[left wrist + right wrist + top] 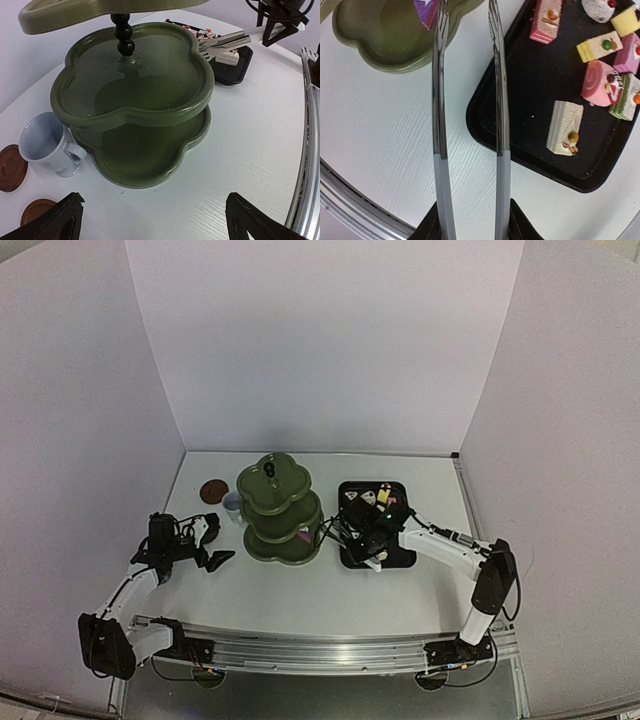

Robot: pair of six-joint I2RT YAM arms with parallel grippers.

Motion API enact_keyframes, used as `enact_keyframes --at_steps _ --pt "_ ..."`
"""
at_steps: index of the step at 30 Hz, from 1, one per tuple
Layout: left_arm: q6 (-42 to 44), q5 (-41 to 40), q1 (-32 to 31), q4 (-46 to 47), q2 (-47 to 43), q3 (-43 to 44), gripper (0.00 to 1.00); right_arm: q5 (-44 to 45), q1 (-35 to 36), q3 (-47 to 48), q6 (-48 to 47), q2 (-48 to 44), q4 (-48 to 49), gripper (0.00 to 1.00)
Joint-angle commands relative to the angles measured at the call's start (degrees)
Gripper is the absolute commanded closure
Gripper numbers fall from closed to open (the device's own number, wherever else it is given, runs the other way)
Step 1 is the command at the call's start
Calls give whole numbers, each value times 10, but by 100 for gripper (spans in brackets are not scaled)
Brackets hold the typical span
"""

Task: Serve the afternoon tea

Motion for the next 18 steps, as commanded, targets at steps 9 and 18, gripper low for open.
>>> enact_keyframes --at_steps 9,18 --pt "-251 -85 -2 118 -46 -37 0 133 -16 -17 114 -72 -93 64" --pt "-230 -102 -2 100 -59 -39 1 133 -58 -40 110 -73 -115 63"
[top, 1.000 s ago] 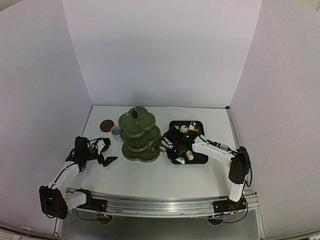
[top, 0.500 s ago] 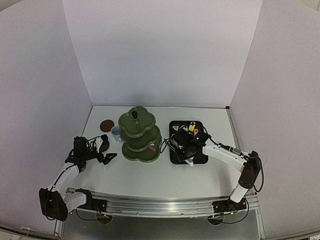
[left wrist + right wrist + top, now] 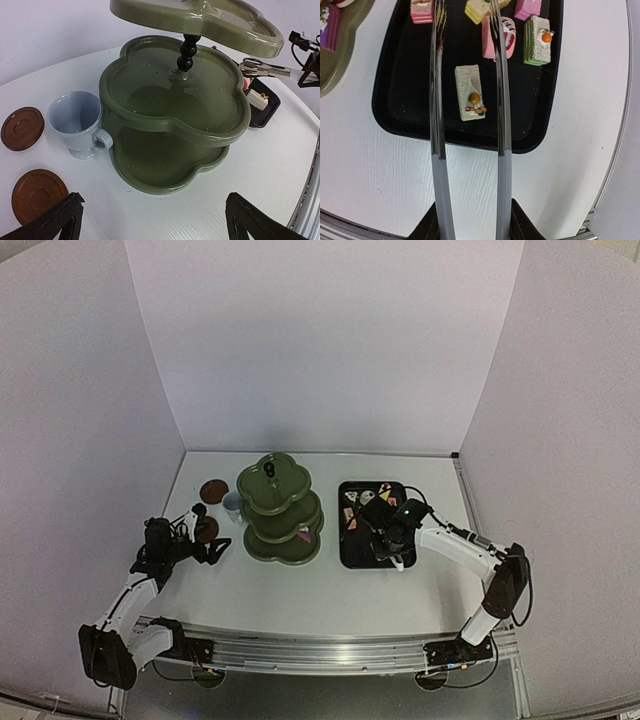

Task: Serve the afternoon tea

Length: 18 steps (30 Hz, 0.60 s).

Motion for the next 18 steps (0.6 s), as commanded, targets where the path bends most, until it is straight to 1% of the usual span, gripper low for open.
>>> enact_keyframes --at_steps 1,8,13,18 --pt "-2 -13 -2 12 -10 4 1 13 -19 -12 9 -20 -16 63" --pt "7 -12 -2 14 -10 2 0 -11 -23 -30 4 -17 -6 62" --pt "10 -12 -2 14 -8 4 0 -1 -28 -47 14 -21 -4 62" --pt "14 -12 -2 14 -4 6 0 19 -28 -35 11 -27 -4 62"
